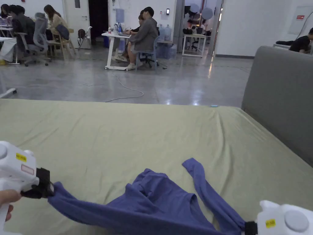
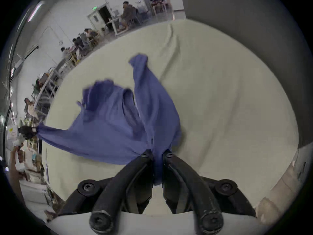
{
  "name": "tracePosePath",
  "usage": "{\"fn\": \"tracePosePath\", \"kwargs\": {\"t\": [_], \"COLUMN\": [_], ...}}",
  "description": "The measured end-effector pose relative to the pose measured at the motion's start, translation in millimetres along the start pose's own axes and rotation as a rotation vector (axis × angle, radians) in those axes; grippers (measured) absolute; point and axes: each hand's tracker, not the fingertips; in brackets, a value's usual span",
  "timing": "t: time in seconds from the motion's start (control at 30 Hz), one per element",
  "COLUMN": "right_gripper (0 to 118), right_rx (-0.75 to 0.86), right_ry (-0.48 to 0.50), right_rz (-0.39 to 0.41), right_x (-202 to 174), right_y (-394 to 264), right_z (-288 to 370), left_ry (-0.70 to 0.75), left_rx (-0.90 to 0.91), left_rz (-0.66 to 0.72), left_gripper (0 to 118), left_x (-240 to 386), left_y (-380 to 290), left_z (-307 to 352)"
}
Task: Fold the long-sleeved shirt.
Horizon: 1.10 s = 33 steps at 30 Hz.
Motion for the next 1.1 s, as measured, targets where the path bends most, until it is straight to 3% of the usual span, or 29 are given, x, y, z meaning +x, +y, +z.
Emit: {"fn": "tracePosePath", "kwargs": {"t": [0.17,0.33,0.53,0.8,0.93,0.97,1.1], "right_gripper": [5,5,5,5,17,19,44], "right_rx": [-0.002,-0.033,-0.114,-0.129,-0.095,-0.08,-0.112], "right_ry": [-0.013,-0.029,-0.015,0.012,0.016,0.025,0.01], "right_rz": [0.15,0.205,0.128,0.047,0.05,0.056,0.047], "right_x": [3,10,24,36,37,39,37], "right_y": [-83,-136,-170,-184,-190,-191,-180], "right_z": [27,43,38,12,9,9,33], "left_ry": [0.034,0.031,0.045,0.037,0.012,0.005,0.002], "left_rx": [-0.078,-0.12,-0.171,-0.134,-0.108,-0.105,-0.064], "left_rz": [-0.066,-0.018,0.02,0.071,0.119,0.133,0.2], "left_gripper": [0,0,0,0,2,8,56], "left_x": [-35,-78,-109,-134,-140,-142,-127], "left_y": [-79,-150,-210,-235,-236,-239,-235], "left_z": [6,20,20,-4,-4,-2,35]}}
